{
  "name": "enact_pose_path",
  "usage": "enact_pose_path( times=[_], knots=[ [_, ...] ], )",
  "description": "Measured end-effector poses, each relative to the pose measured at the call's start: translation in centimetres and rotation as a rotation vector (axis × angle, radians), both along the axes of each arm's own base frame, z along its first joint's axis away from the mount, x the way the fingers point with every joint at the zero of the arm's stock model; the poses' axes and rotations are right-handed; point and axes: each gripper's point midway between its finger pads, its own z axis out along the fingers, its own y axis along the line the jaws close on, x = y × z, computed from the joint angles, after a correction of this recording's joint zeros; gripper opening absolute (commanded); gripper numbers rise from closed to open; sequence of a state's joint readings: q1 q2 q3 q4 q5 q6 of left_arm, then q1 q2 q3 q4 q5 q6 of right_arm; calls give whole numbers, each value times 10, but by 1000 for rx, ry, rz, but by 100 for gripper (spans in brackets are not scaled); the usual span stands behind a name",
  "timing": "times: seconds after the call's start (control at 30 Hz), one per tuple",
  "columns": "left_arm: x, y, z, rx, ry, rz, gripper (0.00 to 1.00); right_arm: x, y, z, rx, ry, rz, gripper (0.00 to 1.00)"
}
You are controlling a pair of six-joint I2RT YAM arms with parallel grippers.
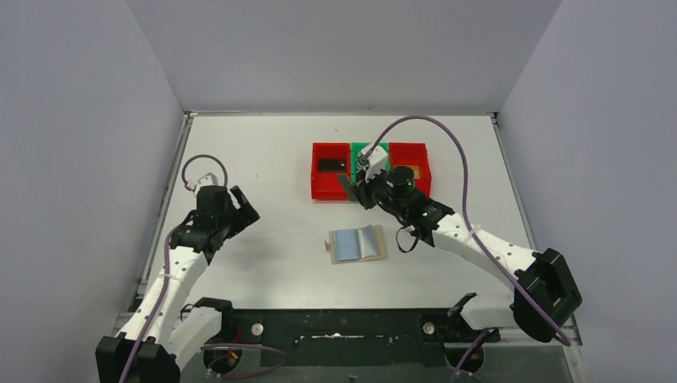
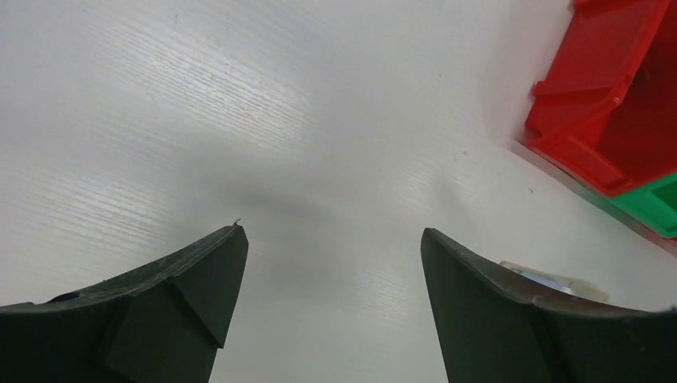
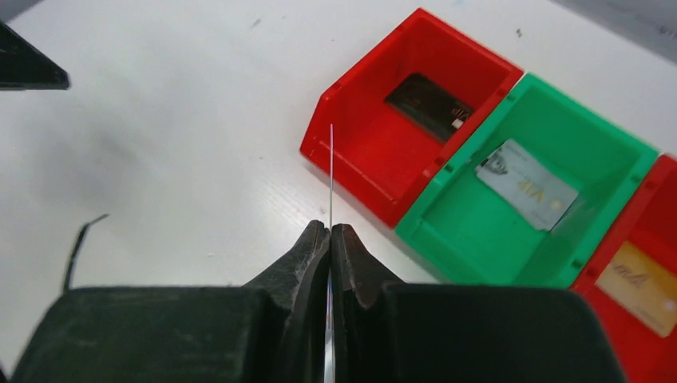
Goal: Take the credit cards out of the card holder
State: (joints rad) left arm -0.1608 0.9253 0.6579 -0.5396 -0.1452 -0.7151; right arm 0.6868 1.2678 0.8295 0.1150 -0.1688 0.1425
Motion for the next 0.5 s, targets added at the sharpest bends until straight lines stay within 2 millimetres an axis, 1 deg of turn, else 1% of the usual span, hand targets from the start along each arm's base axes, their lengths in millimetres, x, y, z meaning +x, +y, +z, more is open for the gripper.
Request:
enact_pose_path(
  times=[0.07,0.1,0.13,0.2,0.33,0.43,0.5],
  knots=[
    [0,1,4,16,-15,-17,83,11,3,1,-62,-58,20,0],
    [-1,2,7,23,-27,-27,92,18,5,3,-95,-89,29,0],
    [-1,2,11,27,-44,-33,93,25,7,4,-125,-116,37,0],
    [-1,2,23,30,-93,-44,94,40,13,5,-184,-170,53,0],
    [-1,3,43,27,-177,-47,94,69,28,2,-303,-252,103,0],
    [-2,5,49,31,-205,-39,94,87,38,-6,-385,-300,143,0],
    [-3,7,52,35,-215,-31,94,95,43,-13,-432,-322,168,0]
  ],
)
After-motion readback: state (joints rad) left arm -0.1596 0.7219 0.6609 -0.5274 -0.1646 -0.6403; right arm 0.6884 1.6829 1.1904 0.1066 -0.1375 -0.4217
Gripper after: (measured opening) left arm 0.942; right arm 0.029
